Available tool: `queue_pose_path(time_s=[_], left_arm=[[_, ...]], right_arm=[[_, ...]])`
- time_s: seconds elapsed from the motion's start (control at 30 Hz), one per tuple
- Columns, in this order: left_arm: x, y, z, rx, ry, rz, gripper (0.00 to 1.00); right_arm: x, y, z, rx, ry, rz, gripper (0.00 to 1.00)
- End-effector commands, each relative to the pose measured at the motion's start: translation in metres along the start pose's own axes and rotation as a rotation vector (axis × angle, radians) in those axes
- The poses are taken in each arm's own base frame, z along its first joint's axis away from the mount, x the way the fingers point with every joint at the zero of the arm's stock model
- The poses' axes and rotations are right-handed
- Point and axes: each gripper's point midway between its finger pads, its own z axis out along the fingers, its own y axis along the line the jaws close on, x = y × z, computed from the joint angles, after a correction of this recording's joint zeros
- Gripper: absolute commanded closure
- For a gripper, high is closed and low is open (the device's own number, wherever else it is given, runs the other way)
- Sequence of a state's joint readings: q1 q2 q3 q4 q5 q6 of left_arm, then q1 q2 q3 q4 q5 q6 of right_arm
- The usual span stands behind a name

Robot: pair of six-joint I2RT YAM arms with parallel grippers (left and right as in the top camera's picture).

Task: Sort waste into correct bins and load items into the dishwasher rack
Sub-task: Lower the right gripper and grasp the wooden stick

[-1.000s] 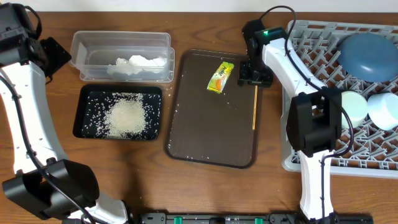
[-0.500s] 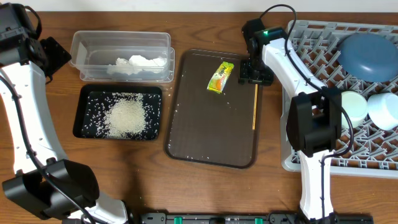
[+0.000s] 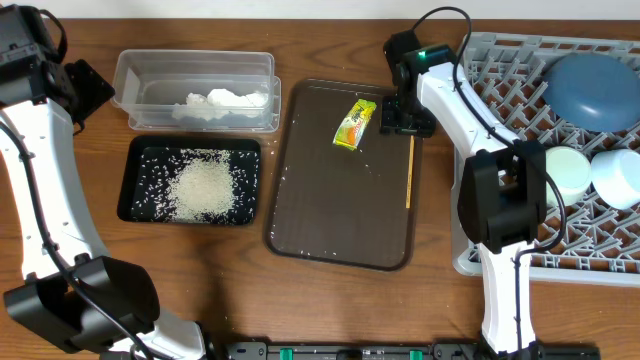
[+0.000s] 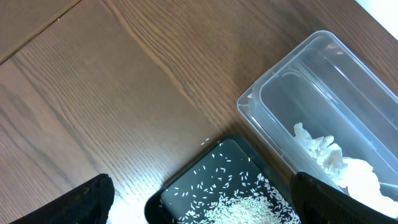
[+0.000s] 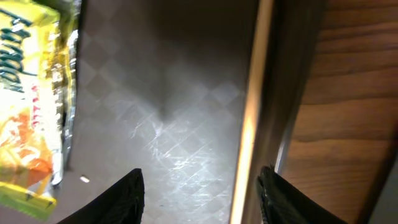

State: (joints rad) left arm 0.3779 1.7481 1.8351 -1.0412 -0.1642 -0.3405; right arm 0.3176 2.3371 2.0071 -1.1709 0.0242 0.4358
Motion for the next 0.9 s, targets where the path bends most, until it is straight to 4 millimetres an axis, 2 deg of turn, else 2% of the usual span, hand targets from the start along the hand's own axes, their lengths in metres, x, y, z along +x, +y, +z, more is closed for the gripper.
queue_pose_path(time_s=[0.0,0.67,0.87], left_arm=[[-0.002,0.003,-0.002,-0.011,-0.009,-0.006,0.07],[-0.002,0.003,-0.002,-0.011,-0.009,-0.006,0.07],[-0.002,0.003,-0.002,-0.011,-0.009,-0.006,0.07]], right_arm=[[0.002,-0.01,0.011,0.082,-0.002,0.021,0.43],[0.003,-0.002,0.013,0.072,-0.008,0.021,0.47],[0.013,0.0,0.033,0.048,0.018,0.015,0.46]])
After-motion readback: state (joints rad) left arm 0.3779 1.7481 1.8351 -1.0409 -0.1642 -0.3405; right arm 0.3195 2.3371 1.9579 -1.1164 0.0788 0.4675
